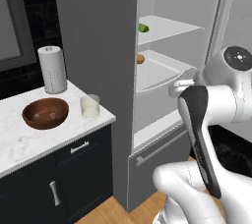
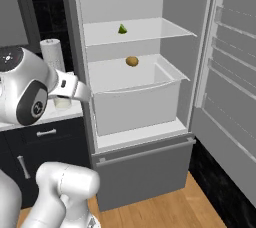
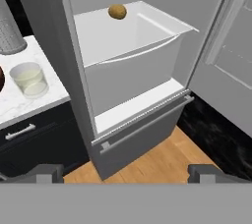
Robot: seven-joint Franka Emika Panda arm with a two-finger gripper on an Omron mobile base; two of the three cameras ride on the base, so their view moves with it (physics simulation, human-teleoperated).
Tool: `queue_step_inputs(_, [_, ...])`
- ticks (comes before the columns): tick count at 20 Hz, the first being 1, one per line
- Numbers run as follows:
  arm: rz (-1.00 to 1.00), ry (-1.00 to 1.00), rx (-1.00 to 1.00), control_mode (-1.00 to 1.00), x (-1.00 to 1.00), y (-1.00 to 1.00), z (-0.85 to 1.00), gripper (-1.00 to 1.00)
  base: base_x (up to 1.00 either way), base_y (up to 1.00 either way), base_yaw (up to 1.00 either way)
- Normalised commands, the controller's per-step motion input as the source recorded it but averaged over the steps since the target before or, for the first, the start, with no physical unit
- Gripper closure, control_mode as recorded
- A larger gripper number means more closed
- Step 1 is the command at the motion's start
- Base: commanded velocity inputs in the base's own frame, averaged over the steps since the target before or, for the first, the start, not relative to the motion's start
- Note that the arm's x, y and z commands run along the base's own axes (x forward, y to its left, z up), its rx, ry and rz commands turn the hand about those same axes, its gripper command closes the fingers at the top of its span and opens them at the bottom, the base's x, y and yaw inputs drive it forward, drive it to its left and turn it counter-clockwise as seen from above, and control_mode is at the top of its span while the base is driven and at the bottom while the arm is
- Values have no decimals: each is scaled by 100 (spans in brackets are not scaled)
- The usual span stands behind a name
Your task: Grab a lemon wedge from the fridge and one ice cube from the ice bowl, and put them in the glass of lemonade.
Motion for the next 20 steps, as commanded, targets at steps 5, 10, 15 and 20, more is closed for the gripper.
queue_step_inputs(5, [-1,1,0,-100,0,-7,-17,-100,0,0,0])
queue_step_inputs(10, [0,0,0,100,0,-7,-4,-100,3,-53,6])
queue_step_inputs(15, [0,0,0,100,0,0,0,-100,22,-69,37])
queue_step_inputs(20, [0,0,0,100,0,0,0,-100,22,-52,43])
